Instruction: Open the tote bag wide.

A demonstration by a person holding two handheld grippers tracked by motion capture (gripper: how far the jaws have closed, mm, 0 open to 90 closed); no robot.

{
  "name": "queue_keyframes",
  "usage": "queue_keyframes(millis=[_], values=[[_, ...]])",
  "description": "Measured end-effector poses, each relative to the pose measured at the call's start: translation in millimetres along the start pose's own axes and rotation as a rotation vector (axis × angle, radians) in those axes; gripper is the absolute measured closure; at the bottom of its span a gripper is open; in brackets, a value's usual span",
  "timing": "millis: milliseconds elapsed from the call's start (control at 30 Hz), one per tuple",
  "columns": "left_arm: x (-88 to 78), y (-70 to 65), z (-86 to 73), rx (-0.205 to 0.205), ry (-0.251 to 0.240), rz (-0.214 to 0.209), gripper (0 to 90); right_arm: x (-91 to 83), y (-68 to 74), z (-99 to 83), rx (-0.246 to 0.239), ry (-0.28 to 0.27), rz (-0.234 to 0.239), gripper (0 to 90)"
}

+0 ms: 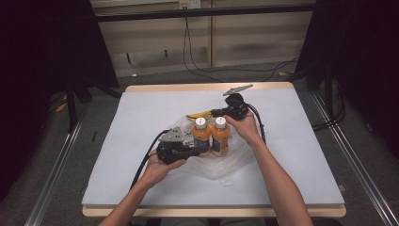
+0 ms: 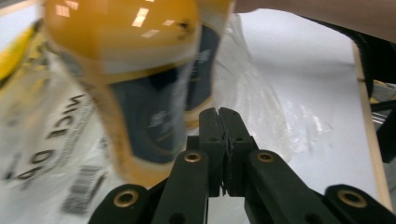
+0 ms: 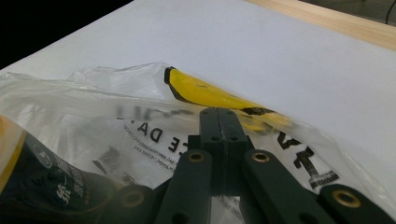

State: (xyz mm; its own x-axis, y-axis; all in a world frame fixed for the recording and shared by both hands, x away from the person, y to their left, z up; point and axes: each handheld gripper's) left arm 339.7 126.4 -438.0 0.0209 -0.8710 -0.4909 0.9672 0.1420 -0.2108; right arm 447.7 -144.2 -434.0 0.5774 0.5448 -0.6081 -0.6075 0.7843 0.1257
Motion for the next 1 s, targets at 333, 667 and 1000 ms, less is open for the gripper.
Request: queue_keyframes(millis=[333, 667, 1000], values=[[-17.7, 7.8, 4.0, 0.008, -0.03, 0.047, 81.9, -25.7, 3.4, -10.1, -0.044, -0.04, -0.028, 90.0], [-41.7, -0.7, 3.3, 0.012, -0.075, 0.139, 48.6, -73.4, 8.1, -28.2, -0.08, -0.112, -0.071, 79.6], [-59.6, -6.0, -5.4, -0.02, -0.079, 0.217, 20.7, -111.2, 14.8, -43.1, -0.094, -0.13, -0.098, 43.1]])
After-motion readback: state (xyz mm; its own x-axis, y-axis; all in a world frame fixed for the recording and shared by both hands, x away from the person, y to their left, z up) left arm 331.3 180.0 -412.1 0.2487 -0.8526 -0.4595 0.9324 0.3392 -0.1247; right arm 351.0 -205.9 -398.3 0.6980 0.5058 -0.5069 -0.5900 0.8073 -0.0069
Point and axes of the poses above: each handheld gripper's, and its own axes: x roughly forward along the jaws, z roughly out of its top, y roughly to its left, and after that the axes turned 10 degrees about -z, right-handed
